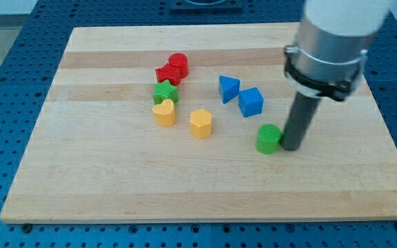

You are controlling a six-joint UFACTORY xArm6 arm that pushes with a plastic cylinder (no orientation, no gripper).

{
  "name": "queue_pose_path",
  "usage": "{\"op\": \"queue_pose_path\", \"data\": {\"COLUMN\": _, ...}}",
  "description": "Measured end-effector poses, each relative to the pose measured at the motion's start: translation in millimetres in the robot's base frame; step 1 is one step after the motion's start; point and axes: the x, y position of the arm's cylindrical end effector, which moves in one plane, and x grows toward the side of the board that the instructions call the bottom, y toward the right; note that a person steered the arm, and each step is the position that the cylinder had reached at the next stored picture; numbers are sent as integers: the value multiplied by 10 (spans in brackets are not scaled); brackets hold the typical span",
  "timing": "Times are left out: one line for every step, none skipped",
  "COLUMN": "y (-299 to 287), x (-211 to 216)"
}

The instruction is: Move the green circle bottom diagonally to the yellow hexagon

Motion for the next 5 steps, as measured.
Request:
{"op": "queue_pose_path", "data": {"y": -327, "x": -182}}
{"op": "queue_pose_path", "data": {"y": -347, "x": -116}}
{"op": "queue_pose_path", "data": {"y": -199, "x": 301}}
{"op": "queue_pose_path", "data": {"y": -396, "x": 571}}
{"op": "queue_pose_path", "data": {"y": -751, "x": 561}}
